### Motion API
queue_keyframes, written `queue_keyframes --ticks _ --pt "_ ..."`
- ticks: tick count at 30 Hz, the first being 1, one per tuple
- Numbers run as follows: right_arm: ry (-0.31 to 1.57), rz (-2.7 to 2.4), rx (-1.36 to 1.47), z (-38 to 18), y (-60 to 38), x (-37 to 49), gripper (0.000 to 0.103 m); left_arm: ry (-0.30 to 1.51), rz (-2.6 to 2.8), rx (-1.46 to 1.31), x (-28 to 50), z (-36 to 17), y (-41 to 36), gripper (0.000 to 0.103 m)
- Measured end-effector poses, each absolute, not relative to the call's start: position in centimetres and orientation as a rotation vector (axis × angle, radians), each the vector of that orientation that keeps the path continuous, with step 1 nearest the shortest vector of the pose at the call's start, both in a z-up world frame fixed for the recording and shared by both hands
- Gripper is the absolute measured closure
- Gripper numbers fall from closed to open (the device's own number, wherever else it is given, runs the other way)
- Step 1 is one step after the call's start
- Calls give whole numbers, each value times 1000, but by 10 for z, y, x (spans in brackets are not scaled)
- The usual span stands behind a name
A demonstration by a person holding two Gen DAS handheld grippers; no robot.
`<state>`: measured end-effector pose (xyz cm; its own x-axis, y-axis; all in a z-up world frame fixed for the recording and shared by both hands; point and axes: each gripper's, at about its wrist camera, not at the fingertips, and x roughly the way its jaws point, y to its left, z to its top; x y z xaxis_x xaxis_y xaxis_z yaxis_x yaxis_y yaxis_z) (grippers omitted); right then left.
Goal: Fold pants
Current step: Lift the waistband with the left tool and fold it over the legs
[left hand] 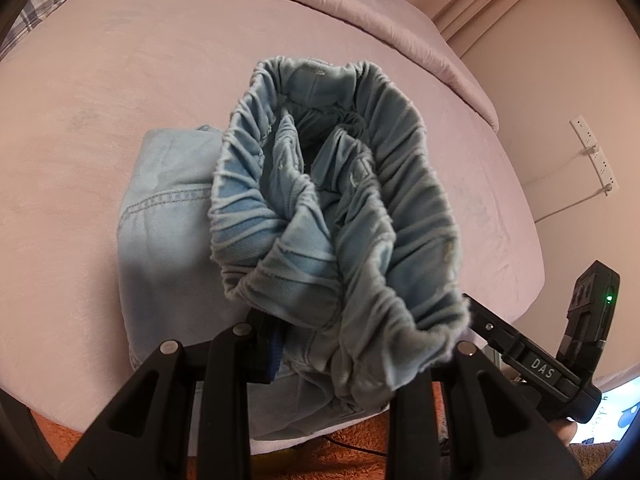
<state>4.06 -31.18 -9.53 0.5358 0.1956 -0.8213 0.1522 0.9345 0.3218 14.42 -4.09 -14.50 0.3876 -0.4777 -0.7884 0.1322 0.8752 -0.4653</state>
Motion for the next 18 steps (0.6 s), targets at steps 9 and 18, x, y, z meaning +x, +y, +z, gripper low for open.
queue_keyframes --ticks 9,18 --pt "1013 12 393 -96 -313 38 12 1112 -393 -321 153 -148 -51 75" --pt "1009 5 402 -96 -315 37 12 1123 -400 -330 151 -153 -51 73"
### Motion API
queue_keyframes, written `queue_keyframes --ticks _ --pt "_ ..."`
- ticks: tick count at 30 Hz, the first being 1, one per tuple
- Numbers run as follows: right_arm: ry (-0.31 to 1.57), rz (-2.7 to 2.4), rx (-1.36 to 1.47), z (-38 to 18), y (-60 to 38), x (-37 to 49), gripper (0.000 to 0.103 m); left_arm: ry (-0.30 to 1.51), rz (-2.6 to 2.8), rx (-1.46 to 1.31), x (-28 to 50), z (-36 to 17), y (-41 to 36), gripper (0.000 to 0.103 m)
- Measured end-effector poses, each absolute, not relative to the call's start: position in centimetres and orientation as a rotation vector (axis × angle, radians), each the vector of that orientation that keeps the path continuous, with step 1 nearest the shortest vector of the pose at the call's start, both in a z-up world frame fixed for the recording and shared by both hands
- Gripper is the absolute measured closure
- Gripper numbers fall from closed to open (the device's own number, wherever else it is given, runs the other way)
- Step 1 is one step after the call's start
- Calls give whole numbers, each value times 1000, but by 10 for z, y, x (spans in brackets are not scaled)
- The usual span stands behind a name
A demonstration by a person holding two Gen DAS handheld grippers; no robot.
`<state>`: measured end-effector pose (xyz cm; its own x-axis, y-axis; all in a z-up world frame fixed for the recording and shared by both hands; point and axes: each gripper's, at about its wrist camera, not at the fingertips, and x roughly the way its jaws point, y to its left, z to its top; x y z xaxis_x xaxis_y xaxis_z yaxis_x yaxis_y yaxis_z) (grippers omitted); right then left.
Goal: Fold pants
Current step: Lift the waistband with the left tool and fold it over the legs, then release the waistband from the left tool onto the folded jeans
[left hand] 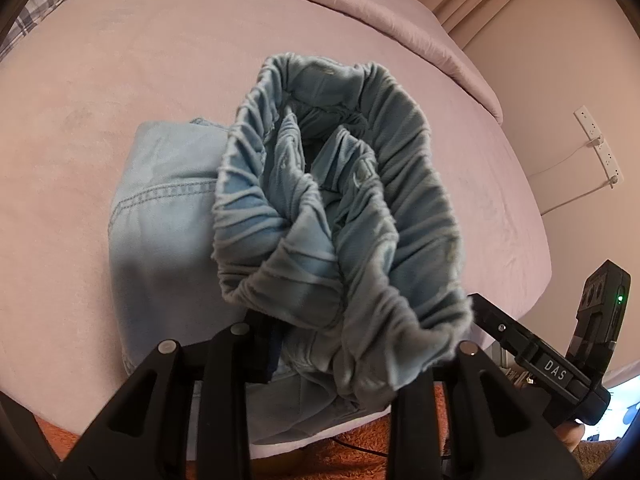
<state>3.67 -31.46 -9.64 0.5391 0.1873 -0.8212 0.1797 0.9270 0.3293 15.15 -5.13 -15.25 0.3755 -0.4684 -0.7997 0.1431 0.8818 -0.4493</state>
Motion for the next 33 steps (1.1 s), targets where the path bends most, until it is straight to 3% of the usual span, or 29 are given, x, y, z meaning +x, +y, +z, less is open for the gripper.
queue_keyframes --ticks 5,8,11,26,30,33 --pt "1010 7 401 -96 -315 37 12 1116 -410 -321 149 -150 -52 67" --pt "1007 4 402 -96 -318 36 12 1113 -437 -346 147 -146 -51 55" --pt "1002 1 401 -95 -318 35 12 1124 -472 -360 143 -142 -50 25" --pt "978 49 368 -83 -310 45 12 1055 -274 -397 120 -131 32 18" --pt "977 133 333 -77 -291 59 3 1065 -196 -437 115 -141 58 18" --pt "992 224 327 -83 -273 73 3 1073 -163 -445 115 -144 68 19"
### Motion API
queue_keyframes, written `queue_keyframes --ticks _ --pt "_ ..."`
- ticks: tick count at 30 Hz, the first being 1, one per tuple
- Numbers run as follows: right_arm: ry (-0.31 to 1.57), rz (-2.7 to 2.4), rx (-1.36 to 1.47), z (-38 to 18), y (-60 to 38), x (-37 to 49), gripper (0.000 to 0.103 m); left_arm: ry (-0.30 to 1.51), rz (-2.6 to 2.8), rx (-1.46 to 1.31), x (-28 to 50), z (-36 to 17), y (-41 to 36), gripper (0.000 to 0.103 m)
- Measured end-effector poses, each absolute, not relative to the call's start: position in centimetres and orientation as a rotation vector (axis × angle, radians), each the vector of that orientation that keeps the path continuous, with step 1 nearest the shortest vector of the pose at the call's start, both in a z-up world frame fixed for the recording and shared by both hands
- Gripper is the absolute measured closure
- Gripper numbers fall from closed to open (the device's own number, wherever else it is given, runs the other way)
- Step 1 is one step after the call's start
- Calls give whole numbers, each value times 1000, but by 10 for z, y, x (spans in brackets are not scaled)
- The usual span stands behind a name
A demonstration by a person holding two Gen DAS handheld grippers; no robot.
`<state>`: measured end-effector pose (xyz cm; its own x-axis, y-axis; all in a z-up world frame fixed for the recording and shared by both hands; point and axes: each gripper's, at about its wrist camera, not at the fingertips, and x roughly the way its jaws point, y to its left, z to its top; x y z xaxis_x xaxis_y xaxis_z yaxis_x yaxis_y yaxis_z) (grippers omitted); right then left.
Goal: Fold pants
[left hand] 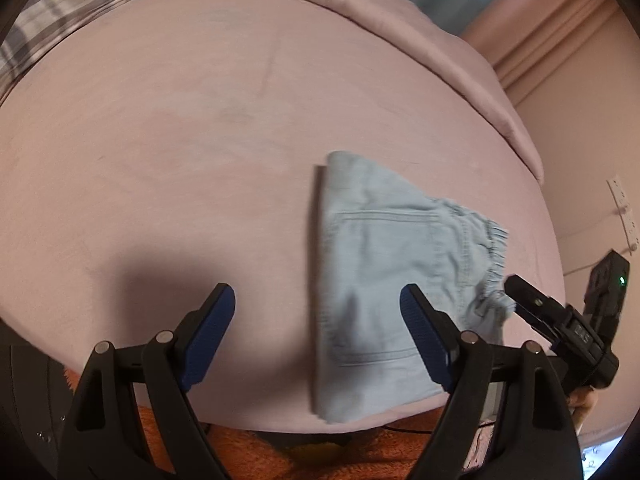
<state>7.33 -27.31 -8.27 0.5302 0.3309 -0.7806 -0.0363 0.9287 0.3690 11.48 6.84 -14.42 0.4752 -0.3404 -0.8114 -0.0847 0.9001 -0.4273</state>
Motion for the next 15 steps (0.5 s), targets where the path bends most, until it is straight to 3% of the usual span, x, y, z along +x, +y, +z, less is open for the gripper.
queue_keyframes --ticks 8,13,15 --pt "1071 290 315 -120 -237 106 5 1082 -122 -448 117 -142 82 26" --pt "1011 378 271 -114 -228 98 58 1083 -146 -466 124 -139 78 33" --pt "997 377 273 -108 -230 96 69 1071 -169 -458 128 -134 72 35"
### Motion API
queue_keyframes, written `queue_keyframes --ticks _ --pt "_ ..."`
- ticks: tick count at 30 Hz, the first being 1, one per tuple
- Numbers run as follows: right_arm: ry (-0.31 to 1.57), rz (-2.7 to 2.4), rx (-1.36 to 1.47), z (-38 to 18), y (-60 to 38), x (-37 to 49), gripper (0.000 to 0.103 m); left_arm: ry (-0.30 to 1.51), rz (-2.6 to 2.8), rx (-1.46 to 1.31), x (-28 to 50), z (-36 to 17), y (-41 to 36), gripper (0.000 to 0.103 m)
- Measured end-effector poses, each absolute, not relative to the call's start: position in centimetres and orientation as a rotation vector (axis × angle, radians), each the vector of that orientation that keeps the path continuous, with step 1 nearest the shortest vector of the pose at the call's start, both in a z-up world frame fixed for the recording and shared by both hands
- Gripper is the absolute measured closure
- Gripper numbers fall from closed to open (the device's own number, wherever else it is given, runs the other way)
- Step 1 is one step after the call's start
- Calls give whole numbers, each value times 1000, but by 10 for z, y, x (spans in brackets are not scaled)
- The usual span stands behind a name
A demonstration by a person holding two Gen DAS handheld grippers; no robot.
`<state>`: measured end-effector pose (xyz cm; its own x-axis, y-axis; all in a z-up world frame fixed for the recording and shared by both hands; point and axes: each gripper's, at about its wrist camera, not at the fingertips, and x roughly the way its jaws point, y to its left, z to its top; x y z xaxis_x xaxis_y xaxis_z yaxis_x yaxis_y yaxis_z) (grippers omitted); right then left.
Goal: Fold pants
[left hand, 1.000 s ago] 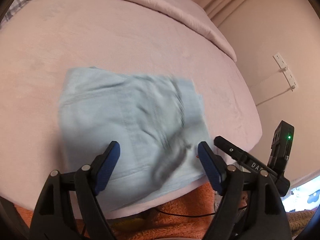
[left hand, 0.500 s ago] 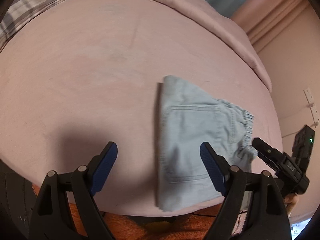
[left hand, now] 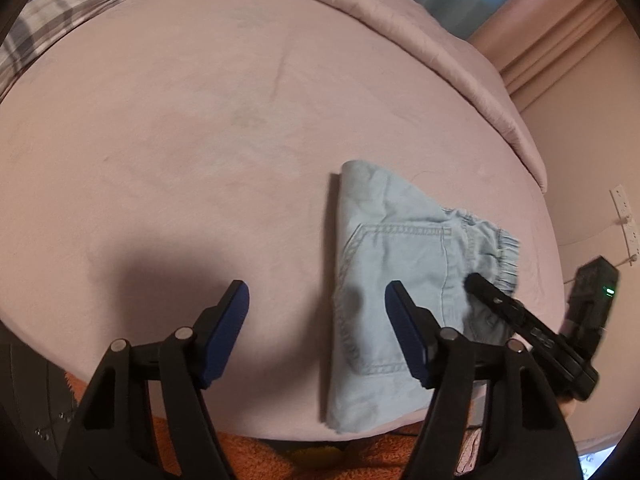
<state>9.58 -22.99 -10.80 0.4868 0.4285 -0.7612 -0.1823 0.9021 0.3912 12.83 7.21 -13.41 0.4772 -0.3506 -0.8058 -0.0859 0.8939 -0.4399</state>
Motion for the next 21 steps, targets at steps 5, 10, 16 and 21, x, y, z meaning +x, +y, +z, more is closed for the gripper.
queue_keyframes --ticks 5,10,16,21 --pt "884 366 276 -59 -245 66 74 1035 -238 -415 142 -121 55 40" --pt "865 231 264 -46 -280 50 74 1051 -318 -401 162 -124 28 46" --pt "989 114 273 -99 -306 63 74 1130 -365 -315 188 -149 -6 59" --pt "988 97 287 -108 -304 65 74 1191 -385 -355 201 -172 -7 58"
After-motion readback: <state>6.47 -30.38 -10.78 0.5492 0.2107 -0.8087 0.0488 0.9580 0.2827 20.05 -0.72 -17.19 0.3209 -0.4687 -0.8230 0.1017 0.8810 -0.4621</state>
